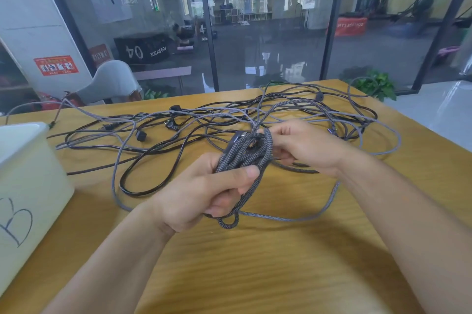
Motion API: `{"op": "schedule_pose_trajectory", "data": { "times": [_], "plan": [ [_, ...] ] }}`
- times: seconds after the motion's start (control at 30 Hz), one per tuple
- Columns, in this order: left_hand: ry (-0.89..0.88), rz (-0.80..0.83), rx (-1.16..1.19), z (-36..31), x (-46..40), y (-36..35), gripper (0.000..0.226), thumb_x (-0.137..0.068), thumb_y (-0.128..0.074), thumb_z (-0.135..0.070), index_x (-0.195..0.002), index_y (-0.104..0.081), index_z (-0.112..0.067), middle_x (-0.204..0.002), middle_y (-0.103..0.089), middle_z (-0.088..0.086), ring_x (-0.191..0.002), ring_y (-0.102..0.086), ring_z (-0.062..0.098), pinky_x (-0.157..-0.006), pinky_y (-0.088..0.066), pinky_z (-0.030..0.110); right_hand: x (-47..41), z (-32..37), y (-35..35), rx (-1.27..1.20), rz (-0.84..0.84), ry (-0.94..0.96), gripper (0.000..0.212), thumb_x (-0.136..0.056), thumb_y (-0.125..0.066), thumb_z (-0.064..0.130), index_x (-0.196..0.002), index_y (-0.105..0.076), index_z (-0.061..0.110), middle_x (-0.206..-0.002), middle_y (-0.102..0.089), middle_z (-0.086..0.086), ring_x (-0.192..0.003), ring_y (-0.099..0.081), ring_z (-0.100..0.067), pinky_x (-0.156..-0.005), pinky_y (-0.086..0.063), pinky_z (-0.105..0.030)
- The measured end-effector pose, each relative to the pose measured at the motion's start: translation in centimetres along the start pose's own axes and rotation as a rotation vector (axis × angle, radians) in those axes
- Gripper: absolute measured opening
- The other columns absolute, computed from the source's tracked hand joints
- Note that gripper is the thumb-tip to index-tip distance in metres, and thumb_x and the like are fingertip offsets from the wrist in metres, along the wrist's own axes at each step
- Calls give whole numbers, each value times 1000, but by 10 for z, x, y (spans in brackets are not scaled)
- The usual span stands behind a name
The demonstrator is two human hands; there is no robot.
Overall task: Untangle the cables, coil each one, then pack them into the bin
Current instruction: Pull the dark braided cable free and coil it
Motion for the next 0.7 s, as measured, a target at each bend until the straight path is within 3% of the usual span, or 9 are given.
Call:
{"op": "schedule_pose_trajectory", "data": {
  "times": [0.07,0.13,0.2,0.27,0.33,0.4,0.47,0.6,0.7],
  "plan": [
    [4,-34,-47,2,-2,0,31,-93,-65,-26,-66,-54,-14,-46,-31,-3,-38,-24,9,-39,-23,17,3,0,2,-58,26,-44,47,-109,-52,31,-67,-51,11,-62,-42,2,-58,-33,-15,-55,-28,-27],
    [-12,-28,-112,2,-3,0,33,-93,-66,-28,-67,-54,-13,-47,-32,-1,-39,-25,10,-40,-25,16,6,4,1,-15,16,-50,43,-110,-50,26,-71,-57,8,-64,-49,3,-59,-40,-13,-58,-36,-26],
    [-13,-42,-182,2,-2,0,35,-93,-68,-32,-69,-54,-12,-49,-33,1,-40,-26,11,-42,-27,16,9,12,1,55,-16,-43,32,-107,-49,15,-87,-67,-1,-72,-59,-6,-62,-50,-12,-64,-46,-29],
    [-9,-83,-259,3,-2,1,36,-96,-67,-28,-68,-52,-11,-50,-35,0,-42,-28,13,-43,-27,18,12,18,3,130,-56,-26,29,-102,-46,1,-102,-74,9,-90,-72,-14,-65,-59,-9,-70,-54,-27],
    [-17,-133,-370,5,-4,1,43,-102,-66,-21,-65,-47,-11,-51,-36,-1,-45,-30,15,-45,-28,23,16,24,4,243,-80,27,38,-99,-46,-5,-107,-74,19,-99,-77,-10,-69,-65,-10,-76,-58,-32],
    [-18,-190,-481,7,-5,2,45,-103,-64,-21,-66,-41,-9,-54,-35,-2,-49,-30,17,-48,-27,28,17,25,3,369,-109,86,40,-101,-47,-4,-111,-70,27,-101,-78,4,-79,-70,-15,-76,-57,-41],
    [-26,-247,-589,11,-7,2,47,-102,-65,-27,-68,-37,-10,-57,-34,-4,-52,-29,17,-51,-27,32,17,25,1,453,-147,130,41,-102,-47,-2,-114,-67,32,-104,-76,15,-83,-68,-11,-70,-53,-34],
    [-37,-376,-838,18,-8,5,44,-92,-56,-51,-72,-34,-18,-54,-33,-8,-54,-30,18,-54,-28,34,20,37,-8,785,-217,192,38,-105,-48,8,-130,-58,34,-116,-73,9,-97,-61,-15,-79,-47,-37],
    [-35,-478,-892,20,-10,7,47,-94,-57,-49,-67,-34,-19,-53,-37,-7,-52,-34,19,-52,-30,34,25,50,-13,1059,-278,171,39,-106,-48,18,-140,-49,38,-108,-73,7,-94,-62,-23,-71,-39,-37]
  ]
}}
Point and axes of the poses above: each hand's wrist, its own x-axis away from the middle knuckle, its own y-axis out of the back of the hand, z = x × y, the point moved 4 cm from there along -x, towards the middle knuckle
